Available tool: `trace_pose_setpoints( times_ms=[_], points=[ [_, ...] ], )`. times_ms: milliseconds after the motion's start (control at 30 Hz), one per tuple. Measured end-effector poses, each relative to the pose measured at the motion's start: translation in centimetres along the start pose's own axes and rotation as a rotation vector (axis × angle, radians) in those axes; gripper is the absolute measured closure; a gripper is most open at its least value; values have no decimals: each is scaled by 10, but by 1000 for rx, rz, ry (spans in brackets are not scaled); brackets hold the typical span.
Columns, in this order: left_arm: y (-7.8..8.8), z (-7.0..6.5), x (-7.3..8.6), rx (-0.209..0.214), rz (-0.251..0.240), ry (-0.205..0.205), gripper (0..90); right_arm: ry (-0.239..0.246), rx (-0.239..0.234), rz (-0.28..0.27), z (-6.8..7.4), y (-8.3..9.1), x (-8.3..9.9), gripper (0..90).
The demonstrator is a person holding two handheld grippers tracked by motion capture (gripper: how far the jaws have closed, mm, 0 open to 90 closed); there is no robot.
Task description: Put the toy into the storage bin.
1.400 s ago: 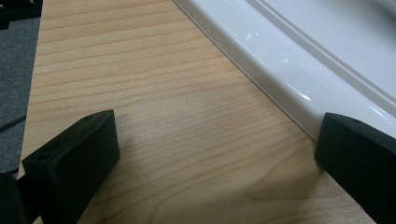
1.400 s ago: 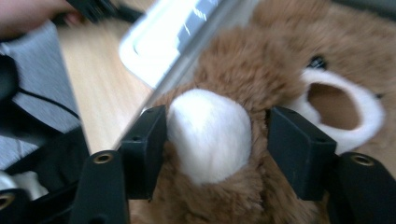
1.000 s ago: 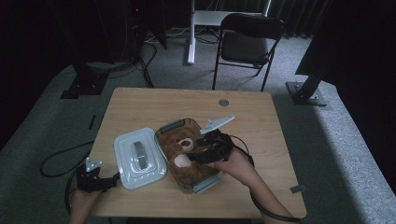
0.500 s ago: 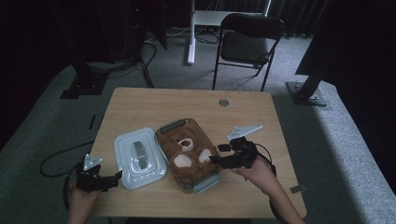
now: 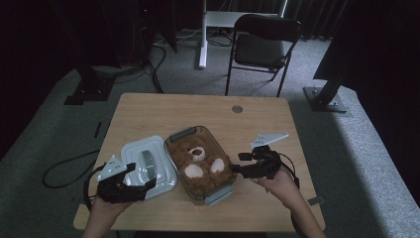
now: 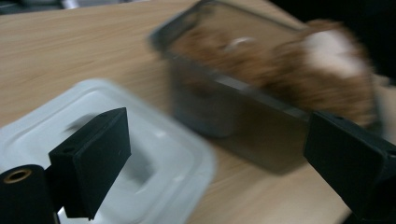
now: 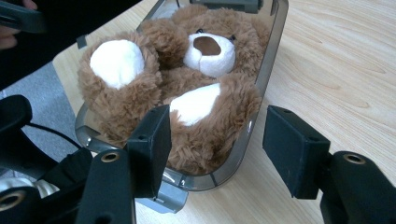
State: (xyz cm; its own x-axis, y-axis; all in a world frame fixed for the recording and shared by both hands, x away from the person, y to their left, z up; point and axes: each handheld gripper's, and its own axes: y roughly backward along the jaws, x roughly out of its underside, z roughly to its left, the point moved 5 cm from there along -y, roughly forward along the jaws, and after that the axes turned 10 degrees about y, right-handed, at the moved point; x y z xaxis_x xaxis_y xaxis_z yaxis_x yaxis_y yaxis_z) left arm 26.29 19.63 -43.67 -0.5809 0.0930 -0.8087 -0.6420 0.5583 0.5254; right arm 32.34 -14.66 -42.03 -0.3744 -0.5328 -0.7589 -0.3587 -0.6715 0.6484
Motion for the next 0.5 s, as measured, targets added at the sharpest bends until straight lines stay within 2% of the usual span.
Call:
trace_pose_setpoints(
  times_ms=[33,100,167,267,467,500],
  points=[
    [0,-7,-3,15,-5,-12,149,3,-3,3,1,-1,-1,409],
    [-2,-20,-7,59,1,-31,149,9,-2,7,1,-2,-1,410],
    [-6,-32,-9,82,6,-64,166,14,-10,-1,3,-4,-4,434],
    [-13,-50,-11,128,26,-87,166,31,-3,9,5,-7,-4,449],
    [-33,-74,-11,187,78,-132,167,49,-1,24,8,-17,-3,486],
    [-36,-78,-11,186,86,-145,169,61,1,31,9,-20,-3,510]
  ],
)
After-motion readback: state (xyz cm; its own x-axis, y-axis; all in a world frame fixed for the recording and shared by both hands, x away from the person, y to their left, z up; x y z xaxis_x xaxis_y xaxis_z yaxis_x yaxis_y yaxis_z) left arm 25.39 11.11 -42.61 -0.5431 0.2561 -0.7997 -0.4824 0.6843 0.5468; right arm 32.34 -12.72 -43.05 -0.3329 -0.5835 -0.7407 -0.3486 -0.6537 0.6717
